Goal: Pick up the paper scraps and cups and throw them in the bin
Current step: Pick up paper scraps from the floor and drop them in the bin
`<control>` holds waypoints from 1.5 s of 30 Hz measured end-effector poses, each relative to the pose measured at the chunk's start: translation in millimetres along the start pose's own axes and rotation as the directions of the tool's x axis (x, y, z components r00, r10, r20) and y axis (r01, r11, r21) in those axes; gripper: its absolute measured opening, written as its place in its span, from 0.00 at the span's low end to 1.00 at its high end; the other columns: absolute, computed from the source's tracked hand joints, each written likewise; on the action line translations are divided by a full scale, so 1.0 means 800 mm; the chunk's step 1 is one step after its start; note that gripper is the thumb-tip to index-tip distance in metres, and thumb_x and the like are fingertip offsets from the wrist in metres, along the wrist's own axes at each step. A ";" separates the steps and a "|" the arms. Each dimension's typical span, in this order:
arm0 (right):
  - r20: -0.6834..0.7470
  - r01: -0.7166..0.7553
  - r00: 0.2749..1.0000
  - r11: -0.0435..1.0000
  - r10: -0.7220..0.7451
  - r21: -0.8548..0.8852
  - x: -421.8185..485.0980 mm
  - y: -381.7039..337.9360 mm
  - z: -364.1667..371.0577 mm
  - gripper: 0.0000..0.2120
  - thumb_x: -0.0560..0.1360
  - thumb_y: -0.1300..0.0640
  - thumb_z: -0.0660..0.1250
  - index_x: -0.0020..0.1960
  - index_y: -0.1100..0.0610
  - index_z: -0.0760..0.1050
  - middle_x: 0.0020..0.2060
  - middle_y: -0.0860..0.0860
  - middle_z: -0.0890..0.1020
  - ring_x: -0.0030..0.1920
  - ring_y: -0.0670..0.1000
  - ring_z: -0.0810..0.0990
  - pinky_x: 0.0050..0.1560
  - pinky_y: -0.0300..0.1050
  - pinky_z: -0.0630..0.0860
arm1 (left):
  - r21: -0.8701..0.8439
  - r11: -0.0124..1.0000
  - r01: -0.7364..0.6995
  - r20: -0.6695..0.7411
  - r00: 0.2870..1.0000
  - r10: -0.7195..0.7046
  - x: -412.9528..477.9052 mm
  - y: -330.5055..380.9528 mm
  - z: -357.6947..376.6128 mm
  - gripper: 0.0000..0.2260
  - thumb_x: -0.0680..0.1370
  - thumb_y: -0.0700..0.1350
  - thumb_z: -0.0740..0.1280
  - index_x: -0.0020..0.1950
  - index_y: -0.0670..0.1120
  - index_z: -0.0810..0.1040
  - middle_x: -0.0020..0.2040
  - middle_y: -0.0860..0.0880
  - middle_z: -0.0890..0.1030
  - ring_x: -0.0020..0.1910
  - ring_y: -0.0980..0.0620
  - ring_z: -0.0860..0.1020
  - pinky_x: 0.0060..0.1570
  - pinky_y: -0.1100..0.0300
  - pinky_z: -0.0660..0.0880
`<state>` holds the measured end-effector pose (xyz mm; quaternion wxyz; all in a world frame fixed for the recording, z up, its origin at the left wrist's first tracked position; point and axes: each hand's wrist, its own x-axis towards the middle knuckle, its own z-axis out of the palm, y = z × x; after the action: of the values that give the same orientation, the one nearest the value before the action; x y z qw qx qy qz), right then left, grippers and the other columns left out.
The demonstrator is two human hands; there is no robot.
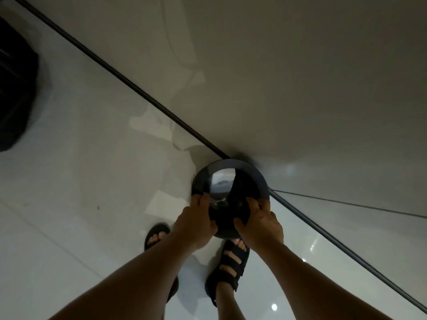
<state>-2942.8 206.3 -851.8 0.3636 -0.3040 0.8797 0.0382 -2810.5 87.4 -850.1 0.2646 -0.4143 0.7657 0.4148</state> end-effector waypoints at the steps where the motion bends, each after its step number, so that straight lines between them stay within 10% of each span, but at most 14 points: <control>1: 0.011 -0.017 1.000 1.000 0.017 0.015 -0.013 -0.003 -0.008 0.30 0.75 0.40 0.62 0.72 0.46 0.56 0.67 0.51 0.64 0.59 0.55 0.73 0.51 0.46 0.74 | 0.011 1.000 -0.003 0.004 1.000 0.003 -0.011 0.001 -0.010 0.33 0.77 0.52 0.64 0.77 0.47 0.51 0.73 0.44 0.59 0.64 0.42 0.71 0.62 0.49 0.72; 21: -0.281 -0.284 0.864 0.866 0.417 0.412 -0.446 0.016 -0.279 0.34 0.74 0.36 0.62 0.76 0.45 0.55 0.71 0.48 0.61 0.67 0.53 0.66 0.55 0.49 0.75 | 0.509 0.735 -0.448 0.143 0.886 0.441 -0.356 0.292 -0.230 0.35 0.77 0.60 0.59 0.78 0.49 0.49 0.77 0.47 0.53 0.73 0.43 0.56 0.70 0.47 0.61; 32: -0.378 -0.421 0.695 0.772 0.612 0.476 -0.718 0.187 -0.226 0.37 0.74 0.33 0.57 0.78 0.46 0.51 0.76 0.53 0.58 0.74 0.56 0.57 0.70 0.55 0.63 | 0.674 0.332 -0.659 0.402 0.706 0.583 -0.577 0.439 -0.027 0.34 0.77 0.62 0.58 0.78 0.49 0.49 0.78 0.47 0.52 0.75 0.45 0.52 0.72 0.47 0.56; 45: -0.179 -0.548 0.357 0.360 0.917 0.755 -1.000 0.364 -0.089 0.37 0.74 0.33 0.58 0.78 0.45 0.52 0.77 0.53 0.56 0.75 0.56 0.55 0.69 0.58 0.62 | 0.575 -0.101 -0.812 0.673 0.399 0.623 -0.806 0.555 0.254 0.33 0.77 0.60 0.60 0.77 0.49 0.54 0.76 0.47 0.56 0.74 0.45 0.57 0.70 0.47 0.60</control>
<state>-2709.8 827.9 -314.1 0.0836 0.2858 0.9419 -0.1557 -2843.6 667.2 -287.1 0.2336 0.3117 0.9186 0.0675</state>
